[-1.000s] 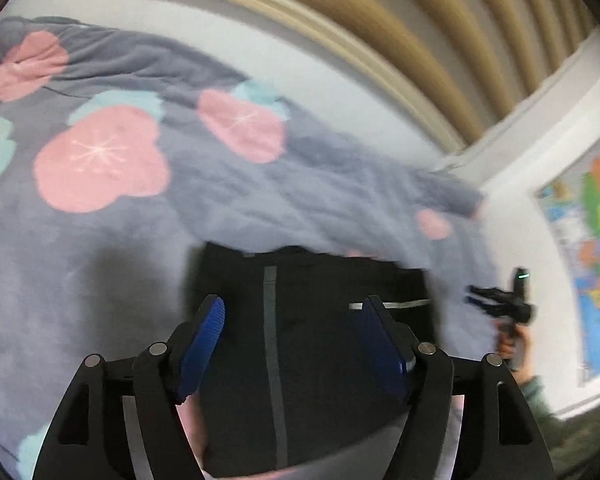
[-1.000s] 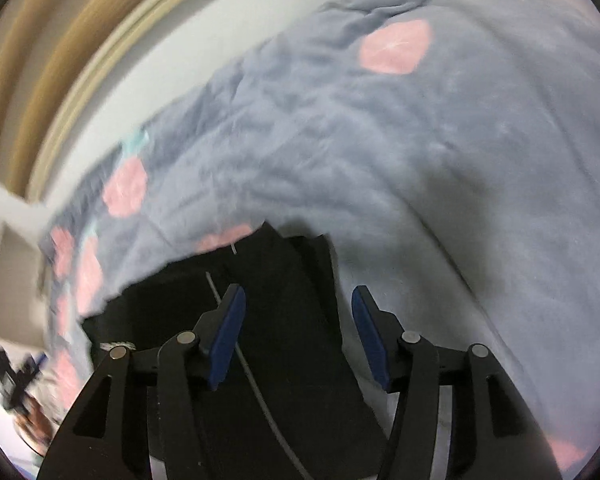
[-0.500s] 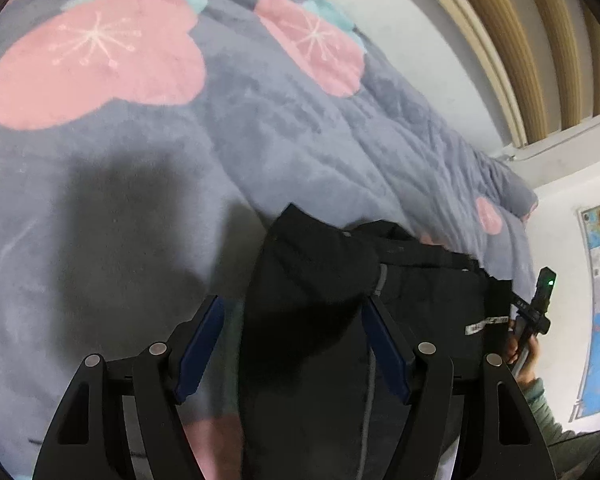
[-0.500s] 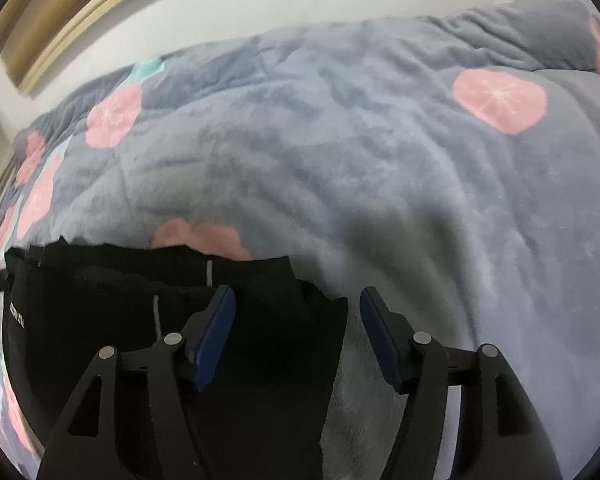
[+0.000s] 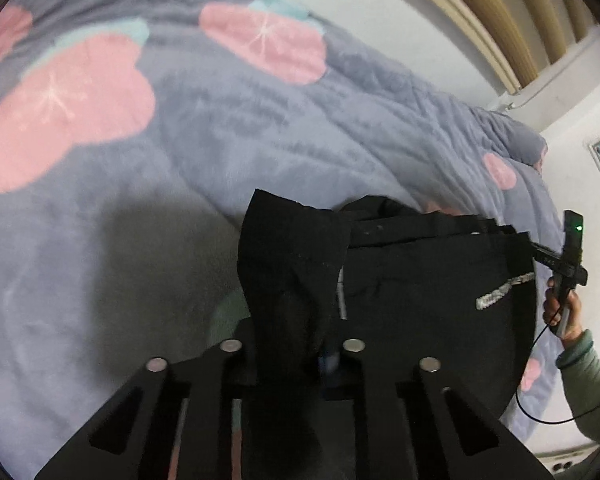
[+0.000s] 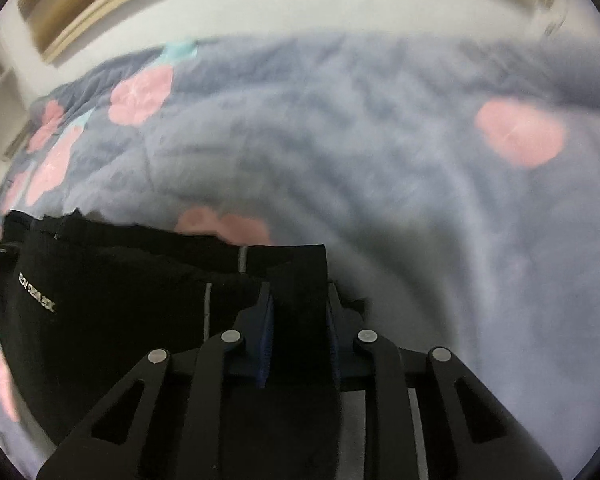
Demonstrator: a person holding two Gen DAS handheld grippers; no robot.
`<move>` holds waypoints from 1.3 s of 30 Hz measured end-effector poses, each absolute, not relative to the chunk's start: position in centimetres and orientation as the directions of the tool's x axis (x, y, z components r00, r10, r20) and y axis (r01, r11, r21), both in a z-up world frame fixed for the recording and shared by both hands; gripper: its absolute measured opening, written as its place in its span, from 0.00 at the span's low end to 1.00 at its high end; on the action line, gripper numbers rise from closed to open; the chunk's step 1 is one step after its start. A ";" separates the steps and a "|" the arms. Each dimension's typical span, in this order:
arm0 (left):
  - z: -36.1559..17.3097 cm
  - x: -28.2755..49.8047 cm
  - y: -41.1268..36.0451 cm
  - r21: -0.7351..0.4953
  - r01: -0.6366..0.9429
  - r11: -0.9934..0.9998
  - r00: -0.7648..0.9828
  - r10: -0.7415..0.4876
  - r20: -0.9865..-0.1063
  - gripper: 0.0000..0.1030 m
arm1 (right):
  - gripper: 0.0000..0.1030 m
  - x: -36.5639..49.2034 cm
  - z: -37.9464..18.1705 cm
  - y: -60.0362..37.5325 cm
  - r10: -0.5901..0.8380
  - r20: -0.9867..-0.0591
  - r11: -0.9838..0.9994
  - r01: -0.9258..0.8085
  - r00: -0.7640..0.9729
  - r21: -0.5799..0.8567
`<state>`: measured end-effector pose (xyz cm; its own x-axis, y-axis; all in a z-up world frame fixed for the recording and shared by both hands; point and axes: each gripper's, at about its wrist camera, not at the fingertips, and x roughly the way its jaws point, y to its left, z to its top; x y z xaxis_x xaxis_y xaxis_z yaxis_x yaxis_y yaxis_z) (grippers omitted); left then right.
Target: Fold large clothes
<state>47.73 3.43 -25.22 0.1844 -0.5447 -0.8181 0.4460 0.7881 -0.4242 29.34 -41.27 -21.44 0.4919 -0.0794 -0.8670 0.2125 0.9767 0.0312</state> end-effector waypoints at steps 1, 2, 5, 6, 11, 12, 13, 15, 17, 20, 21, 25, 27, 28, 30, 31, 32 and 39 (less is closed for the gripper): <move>-23.7 47.3 3.6 -0.431 0.458 0.778 0.212 -0.566 -0.797 0.11 | 0.24 28.7 -19.5 -41.4 -0.119 -0.843 0.973 0.230 0.524 0.006; -22.6 47.2 3.7 -0.437 0.463 0.771 0.235 -0.582 -0.779 0.11 | 0.23 28.5 -18.5 -41.6 -0.134 -0.831 0.970 0.241 0.540 0.000; -18.6 47.8 4.0 -0.472 0.474 0.743 0.312 -0.643 -0.699 0.11 | 0.23 29.0 -15.5 -42.6 -0.203 -0.792 0.955 0.295 0.575 -0.031; -17.7 48.6 3.9 -0.492 0.474 0.731 0.330 -0.665 -0.670 0.11 | 0.23 29.4 -15.6 -42.9 -0.224 -0.791 0.949 0.312 0.569 -0.045; -22.1 52.4 1.8 -0.450 0.381 0.808 0.308 -0.570 -0.762 0.11 | 0.23 33.5 -21.9 -44.4 -0.261 -0.864 0.920 0.383 0.431 -0.087; -24.7 53.1 1.3 -0.426 0.336 0.840 0.281 -0.521 -0.806 0.11 | 0.23 34.5 -24.5 -44.4 -0.259 -0.889 0.918 0.383 0.377 -0.104; -26.4 53.3 1.1 -0.420 0.312 0.852 0.261 -0.502 -0.825 0.11 | 0.22 34.9 -26.3 -44.3 -0.251 -0.905 0.919 0.377 0.344 -0.112; -29.7 53.4 0.7 -0.420 0.273 0.866 0.212 -0.480 -0.851 0.11 | 0.22 35.6 -29.2 -43.7 -0.235 -0.928 0.922 0.368 0.289 -0.119; -31.8 53.6 0.7 -0.437 0.229 0.870 0.190 -0.481 -0.856 0.13 | 0.23 36.1 -31.4 -43.2 -0.232 -0.941 0.922 0.363 0.247 -0.132; -33.1 54.4 1.0 -0.481 0.170 0.860 0.162 -0.506 -0.847 0.15 | 0.28 36.6 -32.2 -43.2 -0.243 -0.941 0.921 0.361 0.234 -0.148; -33.2 54.7 1.0 -0.483 0.166 0.859 0.155 -0.507 -0.848 0.15 | 0.28 36.5 -32.1 -43.3 -0.236 -0.943 0.922 0.360 0.235 -0.142; -31.3 53.7 1.6 -0.474 0.189 0.860 0.187 -0.506 -0.842 0.17 | 0.39 34.9 -30.2 -44.7 -0.200 -0.945 0.915 0.394 0.257 -0.087; -29.8 53.0 3.2 -0.494 0.159 0.855 0.215 -0.518 -0.828 0.23 | 0.56 33.2 -28.3 -45.8 -0.178 -0.942 0.892 0.450 0.286 -0.032; -29.0 53.2 3.6 -0.487 0.147 0.861 0.231 -0.509 -0.829 0.35 | 0.67 32.1 -27.3 -46.3 -0.157 -0.936 0.884 0.467 0.315 0.009; -27.2 52.5 5.1 -0.462 0.147 0.874 0.268 -0.485 -0.832 0.46 | 0.71 29.8 -25.4 -46.4 -0.149 -0.921 0.875 0.482 0.361 0.047; -26.0 51.8 5.9 -0.449 0.160 0.879 0.284 -0.476 -0.832 0.46 | 0.71 28.3 -24.3 -46.1 -0.153 -0.913 0.871 0.488 0.378 0.056; -24.7 50.8 6.3 -0.420 0.172 0.891 0.308 -0.454 -0.836 0.46 | 0.71 27.1 -23.5 -45.5 -0.147 -0.908 0.869 0.489 0.393 0.071; -17.9 41.7 3.3 -0.369 0.339 0.866 0.372 -0.483 -0.793 0.45 | 0.71 21.5 -19.1 -36.1 -0.070 -0.880 0.918 0.375 0.470 0.128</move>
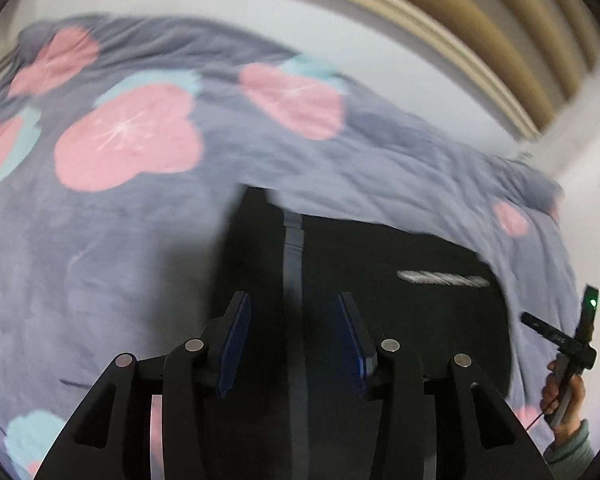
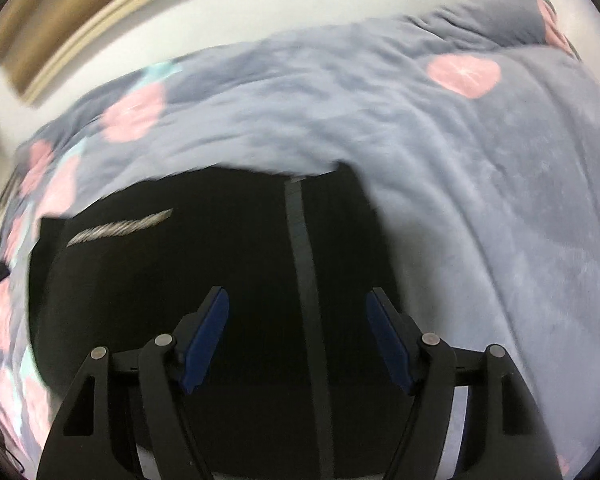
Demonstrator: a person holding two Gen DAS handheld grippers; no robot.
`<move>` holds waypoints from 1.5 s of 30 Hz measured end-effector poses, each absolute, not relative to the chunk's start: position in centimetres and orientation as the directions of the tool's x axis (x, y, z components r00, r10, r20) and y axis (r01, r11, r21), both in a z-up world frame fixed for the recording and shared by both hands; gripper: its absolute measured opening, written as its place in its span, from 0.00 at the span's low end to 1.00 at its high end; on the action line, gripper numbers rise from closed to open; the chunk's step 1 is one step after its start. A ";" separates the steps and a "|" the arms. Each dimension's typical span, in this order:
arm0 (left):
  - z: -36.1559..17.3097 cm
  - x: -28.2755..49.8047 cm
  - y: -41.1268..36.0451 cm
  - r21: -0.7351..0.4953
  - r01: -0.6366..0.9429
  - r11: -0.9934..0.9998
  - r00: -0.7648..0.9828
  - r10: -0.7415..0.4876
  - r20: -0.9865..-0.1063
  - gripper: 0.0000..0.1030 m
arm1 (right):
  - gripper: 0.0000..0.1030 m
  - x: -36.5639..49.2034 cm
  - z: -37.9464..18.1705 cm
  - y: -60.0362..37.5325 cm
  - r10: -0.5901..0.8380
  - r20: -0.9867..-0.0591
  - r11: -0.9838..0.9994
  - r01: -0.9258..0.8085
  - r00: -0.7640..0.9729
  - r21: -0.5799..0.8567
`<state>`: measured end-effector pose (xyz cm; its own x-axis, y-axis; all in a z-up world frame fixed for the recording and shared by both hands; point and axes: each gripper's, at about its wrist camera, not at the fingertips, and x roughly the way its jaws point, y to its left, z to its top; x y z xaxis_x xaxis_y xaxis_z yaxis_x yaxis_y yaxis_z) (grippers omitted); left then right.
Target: Fold large clothes
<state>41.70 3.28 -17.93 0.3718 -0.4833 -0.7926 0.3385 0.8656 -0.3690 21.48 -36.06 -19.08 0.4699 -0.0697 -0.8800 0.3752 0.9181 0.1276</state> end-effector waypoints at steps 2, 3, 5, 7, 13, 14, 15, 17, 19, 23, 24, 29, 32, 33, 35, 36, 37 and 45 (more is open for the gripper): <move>-17.4 39.7 1.1 -0.403 0.371 0.837 0.350 -0.528 -0.774 0.45 | 0.71 21.6 -18.5 -33.4 -0.057 -0.874 0.931 0.342 0.483 0.129; -17.4 38.2 -0.9 -0.433 0.399 0.808 0.315 -0.564 -0.763 0.45 | 0.71 21.8 -18.3 -31.8 -0.043 -0.870 0.937 0.321 0.491 0.135; -17.8 36.6 -3.7 -0.447 0.436 0.781 0.278 -0.589 -0.759 0.45 | 0.71 22.5 -18.8 -29.3 -0.012 -0.877 0.948 0.285 0.481 0.144; -19.1 35.2 -7.0 -0.420 0.471 0.776 0.249 -0.573 -0.781 0.45 | 0.71 23.2 -20.3 -27.9 -0.016 -0.892 0.955 0.270 0.453 0.120; -25.6 33.8 -11.6 -0.301 0.482 0.822 0.225 -0.449 -0.865 0.44 | 0.75 25.0 -27.0 -26.4 -0.061 -0.939 0.961 0.276 0.338 0.037; -26.3 33.9 -11.8 -0.286 0.482 0.828 0.226 -0.433 -0.873 0.44 | 0.76 25.0 -27.6 -26.4 -0.058 -0.941 0.958 0.283 0.334 0.041; -27.0 34.0 -12.0 -0.277 0.477 0.834 0.226 -0.421 -0.879 0.44 | 0.76 25.0 -28.5 -26.2 -0.070 -0.940 0.958 0.286 0.334 0.030; -28.2 34.2 -12.5 -0.252 0.476 0.842 0.236 -0.399 -0.886 0.44 | 0.76 25.1 -29.2 -25.7 -0.108 -0.935 0.962 0.274 0.338 -0.012; -28.8 34.2 -13.1 -0.213 0.481 0.850 0.255 -0.369 -0.894 0.44 | 0.76 25.2 -29.5 -25.6 -0.119 -0.933 0.959 0.282 0.338 -0.020; -28.0 34.0 -13.2 -0.201 0.484 0.852 0.264 -0.361 -0.894 0.45 | 0.76 25.2 -28.4 -26.0 -0.089 -0.943 0.958 0.286 0.320 0.007; -27.3 33.9 -13.1 -0.213 0.485 0.848 0.259 -0.372 -0.891 0.45 | 0.76 25.1 -27.4 -26.3 -0.071 -0.943 0.956 0.292 0.326 0.028; -21.6 35.8 -11.1 -0.295 0.469 0.833 0.307 -0.466 -0.830 0.45 | 0.76 27.0 -22.4 -27.8 -0.096 -0.887 0.952 0.302 0.452 0.051; -21.1 38.3 -11.1 -0.322 0.440 0.838 0.300 -0.475 -0.827 0.45 | 0.65 29.9 -22.9 -29.0 -0.095 -0.894 0.950 0.309 0.438 0.050; -21.5 38.9 -11.2 -0.313 0.434 0.845 0.301 -0.464 -0.833 0.45 | 0.64 30.6 -23.4 -28.5 -0.089 -0.905 0.949 0.311 0.415 0.049; -23.7 40.6 -11.9 -0.308 0.419 0.854 0.250 -0.434 -0.865 0.45 | 0.65 32.2 -25.9 -29.0 -0.039 -0.933 0.947 0.311 0.358 0.080; -25.5 41.6 -12.1 -0.329 0.402 0.854 0.200 -0.433 -0.879 0.45 | 0.66 32.8 -27.1 -29.2 -0.021 -0.943 0.947 0.308 0.333 0.088; -26.2 42.0 -12.2 -0.341 0.391 0.855 0.191 -0.438 -0.879 0.46 | 0.67 33.3 -27.9 -29.5 -0.014 -0.948 0.948 0.307 0.318 0.088; -27.9 42.3 -13.3 -0.286 0.402 0.870 0.205 -0.390 -0.898 0.46 | 0.71 34.0 -29.5 -28.8 -0.056 -0.946 0.953 0.299 0.319 0.044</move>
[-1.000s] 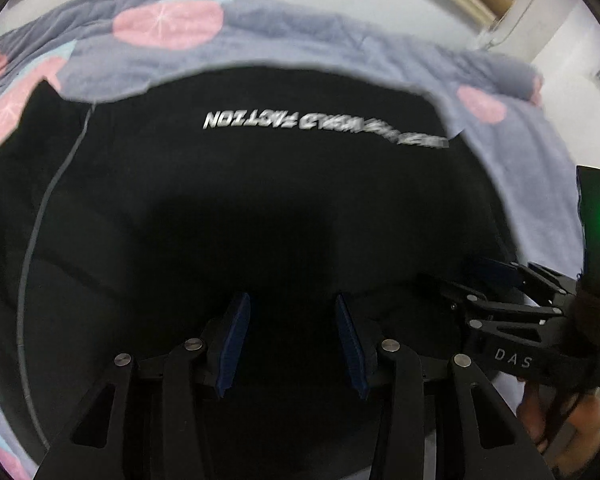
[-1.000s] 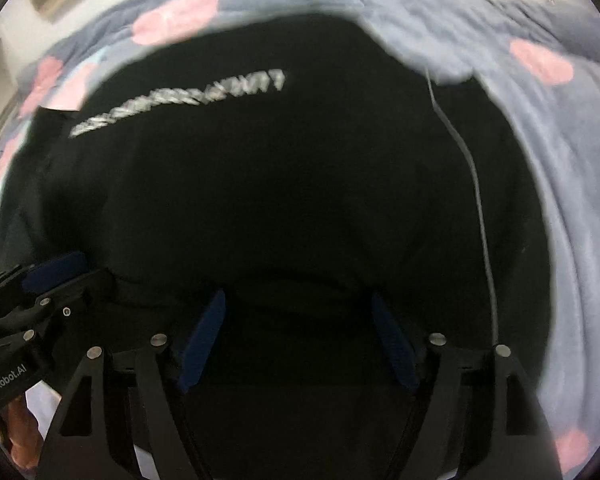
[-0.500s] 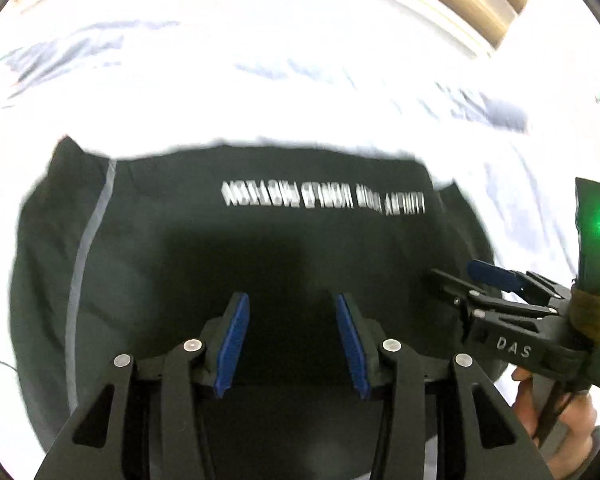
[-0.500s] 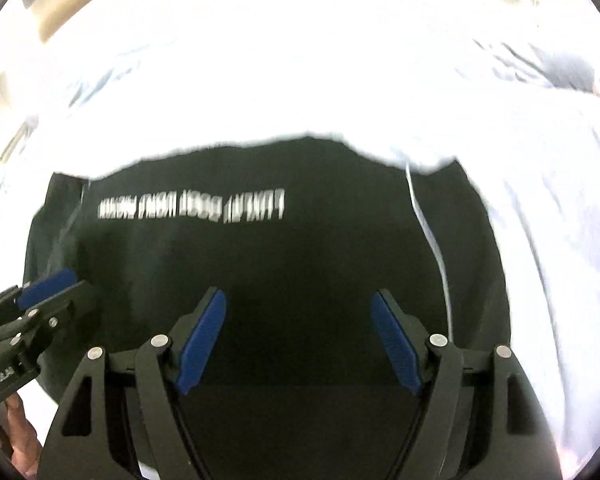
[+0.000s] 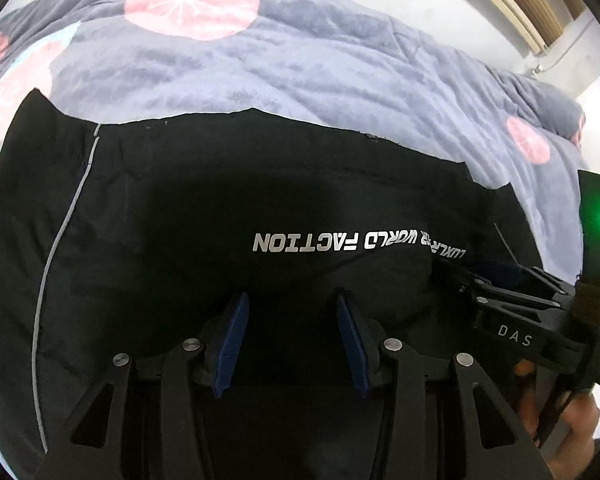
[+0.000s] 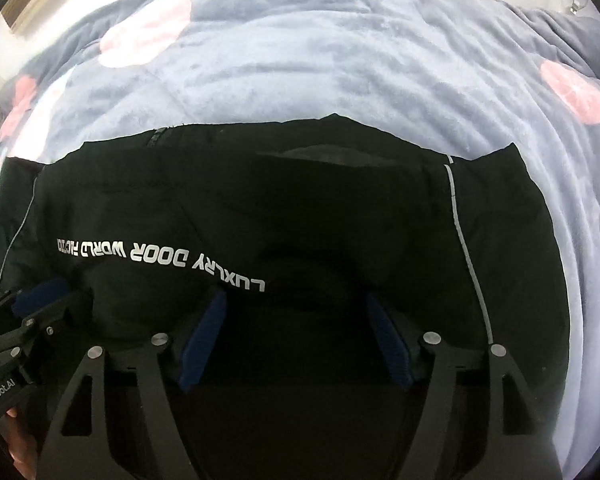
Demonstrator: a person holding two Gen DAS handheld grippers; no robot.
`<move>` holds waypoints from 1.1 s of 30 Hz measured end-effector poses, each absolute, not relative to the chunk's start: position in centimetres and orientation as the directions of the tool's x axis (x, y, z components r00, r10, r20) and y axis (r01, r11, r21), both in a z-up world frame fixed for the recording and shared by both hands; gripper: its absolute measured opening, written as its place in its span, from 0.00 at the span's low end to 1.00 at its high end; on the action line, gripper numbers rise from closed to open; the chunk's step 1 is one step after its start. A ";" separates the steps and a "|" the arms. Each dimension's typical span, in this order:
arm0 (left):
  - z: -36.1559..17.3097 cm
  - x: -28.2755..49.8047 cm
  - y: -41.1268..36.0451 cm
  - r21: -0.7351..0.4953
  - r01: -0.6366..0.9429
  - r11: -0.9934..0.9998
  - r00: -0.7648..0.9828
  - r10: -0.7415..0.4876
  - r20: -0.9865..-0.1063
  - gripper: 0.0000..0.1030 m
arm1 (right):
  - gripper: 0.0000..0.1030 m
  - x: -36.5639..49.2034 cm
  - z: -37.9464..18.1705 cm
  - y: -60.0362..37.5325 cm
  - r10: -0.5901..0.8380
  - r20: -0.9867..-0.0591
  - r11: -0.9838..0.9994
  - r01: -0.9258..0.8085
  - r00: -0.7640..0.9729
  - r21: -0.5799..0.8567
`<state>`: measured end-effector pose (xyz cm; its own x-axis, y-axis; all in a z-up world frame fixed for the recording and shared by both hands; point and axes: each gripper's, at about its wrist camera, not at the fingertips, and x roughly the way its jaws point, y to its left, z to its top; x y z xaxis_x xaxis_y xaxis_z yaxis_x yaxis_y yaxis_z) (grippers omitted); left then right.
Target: Fold large clothes
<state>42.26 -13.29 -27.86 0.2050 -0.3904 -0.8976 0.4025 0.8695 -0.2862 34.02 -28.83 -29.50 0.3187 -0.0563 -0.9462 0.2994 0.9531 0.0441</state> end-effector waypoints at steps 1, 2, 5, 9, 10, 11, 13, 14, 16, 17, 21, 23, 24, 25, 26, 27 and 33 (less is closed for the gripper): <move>-27.6 42.1 -13.2 -0.284 0.411 0.866 0.205 -0.392 -0.897 0.46 | 0.71 33.8 -29.2 -29.0 -0.042 -0.945 0.951 0.302 0.326 0.062; -27.4 42.0 -13.1 -0.293 0.415 0.861 0.204 -0.402 -0.893 0.46 | 0.71 33.6 -28.8 -29.1 -0.031 -0.943 0.950 0.304 0.330 0.075; -25.9 41.7 -10.8 -0.391 0.389 0.834 0.176 -0.484 -0.857 0.46 | 0.72 31.0 -26.4 -29.6 -0.026 -0.941 0.944 0.318 0.338 0.089; -23.2 39.5 -4.6 -0.516 0.312 0.798 0.174 -0.582 -0.794 0.46 | 0.72 25.9 -23.6 -29.9 -0.090 -0.935 0.934 0.356 0.343 0.041; -22.6 38.8 -3.2 -0.514 0.304 0.802 0.190 -0.580 -0.793 0.47 | 0.72 24.4 -23.2 -30.2 -0.088 -0.934 0.929 0.367 0.346 0.048; -22.1 38.1 -2.0 -0.507 0.296 0.809 0.203 -0.572 -0.795 0.48 | 0.72 22.9 -22.9 -30.4 -0.086 -0.934 0.924 0.379 0.347 0.056; -21.5 36.7 0.4 -0.480 0.288 0.828 0.225 -0.546 -0.807 0.50 | 0.72 20.2 -22.8 -31.1 -0.082 -0.939 0.912 0.404 0.334 0.065; -21.5 36.2 1.3 -0.461 0.287 0.840 0.232 -0.528 -0.817 0.51 | 0.72 18.9 -23.1 -31.6 -0.080 -0.944 0.906 0.419 0.319 0.065; -21.7 35.2 3.3 -0.431 0.278 0.858 0.234 -0.496 -0.836 0.51 | 0.72 17.2 -23.5 -32.5 -0.074 -0.954 0.892 0.447 0.290 0.066; -21.9 35.1 3.9 -0.431 0.271 0.861 0.230 -0.492 -0.839 0.51 | 0.72 16.5 -23.5 -32.5 -0.072 -0.957 0.885 0.461 0.280 0.068; -23.2 34.4 7.3 -0.422 0.192 0.886 0.219 -0.458 -0.862 0.51 | 0.72 13.5 -23.7 -34.9 -0.054 -0.961 0.849 0.519 0.273 0.099; -23.9 34.4 8.7 -0.393 0.142 0.909 0.242 -0.417 -0.876 0.51 | 0.72 12.8 -23.6 -35.6 -0.053 -0.959 0.838 0.535 0.278 0.109; -24.1 34.3 9.1 -0.390 0.129 0.912 0.246 -0.411 -0.878 0.51 | 0.72 12.4 -23.6 -36.2 -0.055 -0.959 0.834 0.542 0.276 0.108; -24.4 34.4 9.8 -0.404 0.108 0.909 0.244 -0.418 -0.875 0.51 | 0.72 12.3 -23.6 -36.4 -0.056 -0.960 0.831 0.546 0.276 0.109; -24.5 34.5 10.0 -0.413 0.098 0.906 0.242 -0.424 -0.873 0.51 | 0.72 12.2 -23.6 -36.7 -0.056 -0.959 0.828 0.550 0.278 0.111; -24.6 34.6 10.4 -0.426 0.087 0.900 0.243 -0.434 -0.868 0.51 | 0.72 11.9 -23.5 -37.2 -0.056 -0.958 0.826 0.551 0.282 0.114; -23.9 36.4 10.3 -0.445 0.109 0.889 0.257 -0.458 -0.851 0.51 | 0.72 13.3 -23.3 -39.7 -0.086 -0.944 0.829 0.549 0.319 0.110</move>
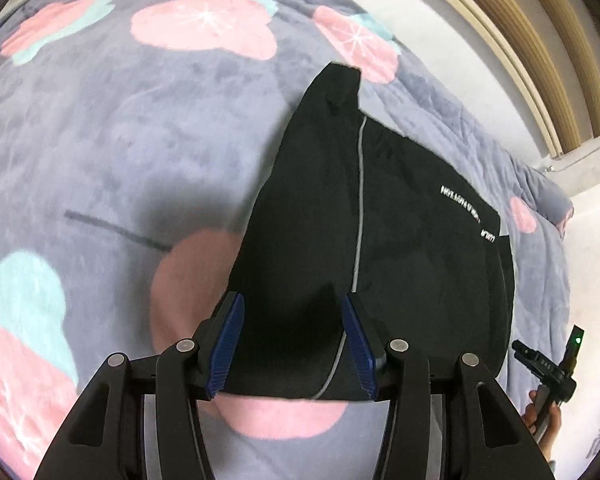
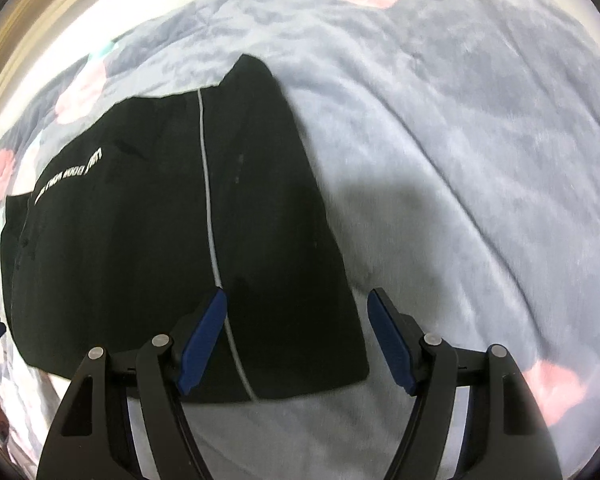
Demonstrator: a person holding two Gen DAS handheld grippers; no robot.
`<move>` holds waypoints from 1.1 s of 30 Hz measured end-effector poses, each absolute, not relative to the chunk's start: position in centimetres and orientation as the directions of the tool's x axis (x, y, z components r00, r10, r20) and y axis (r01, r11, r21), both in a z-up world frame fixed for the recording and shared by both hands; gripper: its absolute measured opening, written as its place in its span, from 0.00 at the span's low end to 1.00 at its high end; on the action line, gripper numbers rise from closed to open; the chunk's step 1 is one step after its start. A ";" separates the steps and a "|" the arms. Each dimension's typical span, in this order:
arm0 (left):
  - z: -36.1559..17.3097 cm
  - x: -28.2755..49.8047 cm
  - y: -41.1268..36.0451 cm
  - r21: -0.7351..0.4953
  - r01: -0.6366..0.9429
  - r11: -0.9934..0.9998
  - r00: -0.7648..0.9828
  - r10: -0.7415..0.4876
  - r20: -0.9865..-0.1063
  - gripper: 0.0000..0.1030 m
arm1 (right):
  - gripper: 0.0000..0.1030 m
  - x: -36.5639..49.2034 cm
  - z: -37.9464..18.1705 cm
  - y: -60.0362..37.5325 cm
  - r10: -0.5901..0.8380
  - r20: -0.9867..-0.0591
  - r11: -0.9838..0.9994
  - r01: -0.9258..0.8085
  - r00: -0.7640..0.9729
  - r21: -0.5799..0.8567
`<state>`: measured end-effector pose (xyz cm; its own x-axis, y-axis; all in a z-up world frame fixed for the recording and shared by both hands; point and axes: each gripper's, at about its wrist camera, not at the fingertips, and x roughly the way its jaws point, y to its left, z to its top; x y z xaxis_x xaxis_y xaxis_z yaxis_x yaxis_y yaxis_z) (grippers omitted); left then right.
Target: Fold large clothes
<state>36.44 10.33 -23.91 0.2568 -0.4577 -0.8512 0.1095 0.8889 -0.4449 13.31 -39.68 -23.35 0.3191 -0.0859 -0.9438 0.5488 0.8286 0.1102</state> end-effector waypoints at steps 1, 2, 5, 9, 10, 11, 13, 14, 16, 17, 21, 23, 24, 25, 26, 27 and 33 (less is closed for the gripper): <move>-23.8 37.1 10.2 -0.455 0.121 0.882 0.262 -0.471 -0.842 0.51 | 0.72 13.6 -23.5 -39.9 -0.080 -0.943 0.829 0.547 0.323 0.117; -23.7 37.4 10.0 -0.465 0.126 0.877 0.266 -0.481 -0.835 0.51 | 0.72 14.0 -23.8 -40.2 -0.070 -0.942 0.829 0.545 0.328 0.128; -24.2 39.4 9.4 -0.517 0.133 0.846 0.264 -0.533 -0.804 0.51 | 0.72 15.2 -25.1 -41.6 -0.040 -0.943 0.821 0.549 0.331 0.158; -26.1 41.5 8.4 -0.545 0.136 0.827 0.217 -0.562 -0.798 0.51 | 0.73 15.9 -26.3 -43.1 0.066 -0.931 0.789 0.552 0.360 0.269; -26.3 41.8 8.1 -0.553 0.150 0.819 0.217 -0.573 -0.790 0.51 | 0.75 16.1 -26.5 -43.4 0.087 -0.927 0.786 0.546 0.365 0.289; -26.5 42.1 8.0 -0.558 0.160 0.814 0.214 -0.581 -0.786 0.51 | 0.77 16.7 -27.0 -43.6 0.098 -0.926 0.786 0.543 0.364 0.296; -27.4 42.7 7.5 -0.569 0.164 0.806 0.180 -0.592 -0.786 0.52 | 0.80 17.1 -27.9 -44.1 0.133 -0.923 0.781 0.535 0.362 0.323; -27.9 43.0 7.4 -0.581 0.160 0.798 0.161 -0.602 -0.782 0.55 | 0.83 17.2 -28.4 -44.5 0.155 -0.918 0.771 0.537 0.364 0.343; -29.1 43.5 7.1 -0.613 0.143 0.777 0.133 -0.628 -0.766 0.61 | 0.88 17.9 -30.0 -45.5 0.209 -0.903 0.736 0.547 0.375 0.398; -29.3 43.5 7.1 -0.622 0.139 0.770 0.130 -0.637 -0.760 0.64 | 0.89 17.8 -30.7 -45.9 0.245 -0.890 0.713 0.551 0.383 0.434; -30.3 44.0 6.6 -0.649 0.145 0.747 0.109 -0.664 -0.739 0.75 | 0.90 17.7 -32.9 -47.4 0.380 -0.820 0.613 0.547 0.428 0.570; -30.4 44.1 6.1 -0.646 0.155 0.748 0.094 -0.662 -0.744 0.77 | 0.90 17.6 -33.1 -47.9 0.415 -0.793 0.575 0.547 0.446 0.609; -30.0 44.1 6.0 -0.642 0.159 0.750 0.086 -0.658 -0.748 0.77 | 0.90 17.2 -32.5 -48.0 0.422 -0.780 0.567 0.537 0.462 0.625; -29.6 44.1 6.1 -0.649 0.163 0.743 0.083 -0.666 -0.742 0.77 | 0.90 16.7 -31.8 -48.1 0.424 -0.773 0.567 0.527 0.472 0.633; -29.1 44.0 6.3 -0.658 0.167 0.734 0.081 -0.676 -0.733 0.77 | 0.90 16.5 -30.9 -48.1 0.423 -0.763 0.573 0.508 0.489 0.643; -28.6 44.0 6.7 -0.673 0.166 0.721 0.081 -0.690 -0.719 0.77 | 0.90 16.4 -30.4 -48.1 0.423 -0.755 0.574 0.496 0.501 0.652; -27.5 43.8 9.5 -0.750 0.087 0.656 0.127 -0.754 -0.644 0.79 | 0.94 17.5 -31.2 -47.9 0.451 -0.766 0.595 0.485 0.458 0.641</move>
